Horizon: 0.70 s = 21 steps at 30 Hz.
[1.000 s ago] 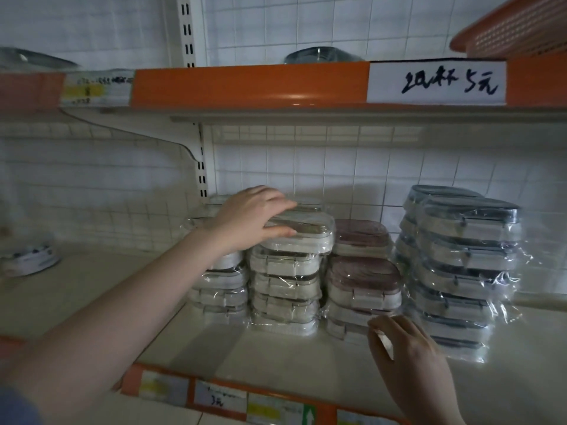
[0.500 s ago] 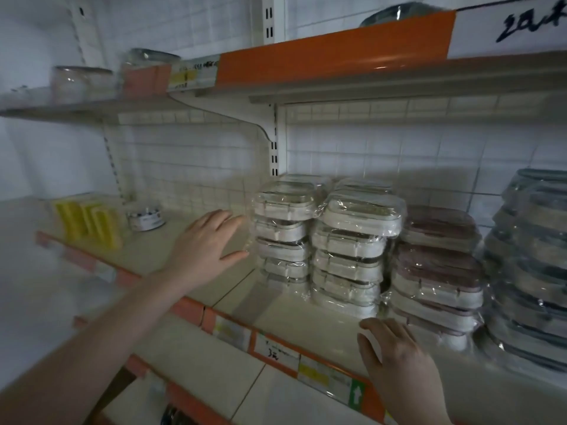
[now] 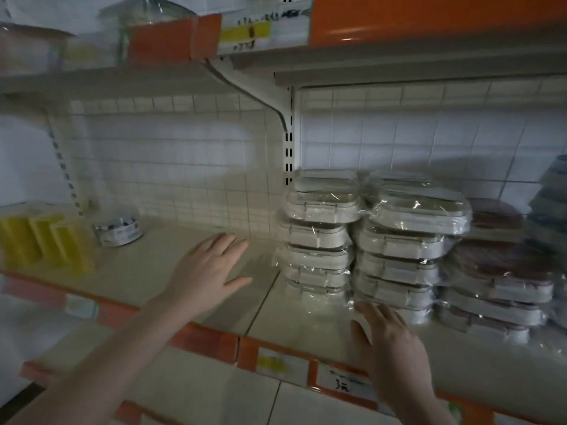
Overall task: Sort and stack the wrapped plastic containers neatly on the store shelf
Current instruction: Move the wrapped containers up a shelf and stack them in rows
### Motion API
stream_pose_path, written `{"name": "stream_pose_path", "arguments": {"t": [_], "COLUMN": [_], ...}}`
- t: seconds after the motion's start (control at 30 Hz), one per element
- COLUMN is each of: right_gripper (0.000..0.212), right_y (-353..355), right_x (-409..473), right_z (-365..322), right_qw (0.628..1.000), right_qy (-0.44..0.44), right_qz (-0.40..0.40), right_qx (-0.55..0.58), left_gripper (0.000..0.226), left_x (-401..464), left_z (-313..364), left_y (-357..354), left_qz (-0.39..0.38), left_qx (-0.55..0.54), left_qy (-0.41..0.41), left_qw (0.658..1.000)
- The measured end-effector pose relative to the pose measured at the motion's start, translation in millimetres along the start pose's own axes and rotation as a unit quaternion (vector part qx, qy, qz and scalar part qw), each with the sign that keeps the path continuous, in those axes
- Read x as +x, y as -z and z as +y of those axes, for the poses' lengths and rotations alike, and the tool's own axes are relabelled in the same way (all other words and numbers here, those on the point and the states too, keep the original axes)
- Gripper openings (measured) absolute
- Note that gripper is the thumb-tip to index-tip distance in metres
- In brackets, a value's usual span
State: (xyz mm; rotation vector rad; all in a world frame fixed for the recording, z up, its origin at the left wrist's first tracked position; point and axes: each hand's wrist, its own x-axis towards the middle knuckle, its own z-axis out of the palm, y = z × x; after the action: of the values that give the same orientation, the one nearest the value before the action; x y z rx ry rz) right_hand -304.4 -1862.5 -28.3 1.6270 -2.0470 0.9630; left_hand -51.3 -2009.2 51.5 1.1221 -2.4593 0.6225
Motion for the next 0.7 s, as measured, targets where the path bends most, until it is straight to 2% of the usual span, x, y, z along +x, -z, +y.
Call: {"name": "stream_pose_path", "arguments": {"t": [0.13,0.27,0.43,0.6,0.7], "right_gripper": [0.030,0.036,0.041,0.043,0.039], "right_y": [-22,-28,-24,-27,-33], "right_x": [1,3,8,17,23], "right_z": [-25,-40,-43,-39,-39], "right_qw": [0.997,0.991,0.988,0.988,0.989], "right_qy": [-0.062,-0.109,-0.118,-0.093,-0.089], "right_qz": [-0.020,-0.020,0.005,0.029,0.037], "right_qx": [-0.049,-0.079,-0.097,-0.116,-0.111], "left_gripper": [0.060,0.058,0.058,0.057,0.074], "left_x": [1,7,17,38,61], "left_z": [-24,-38,-41,-36,-29], "left_y": [-30,-51,-56,-34,-10], "left_qz": [0.011,-0.001,-0.006,0.060,0.083], "left_qx": [-0.004,-0.028,-0.063,-0.125,-0.152], "left_qy": [-0.007,-0.011,-0.022,-0.027,-0.084], "left_qw": [1.000,1.000,0.998,0.990,0.981]}}
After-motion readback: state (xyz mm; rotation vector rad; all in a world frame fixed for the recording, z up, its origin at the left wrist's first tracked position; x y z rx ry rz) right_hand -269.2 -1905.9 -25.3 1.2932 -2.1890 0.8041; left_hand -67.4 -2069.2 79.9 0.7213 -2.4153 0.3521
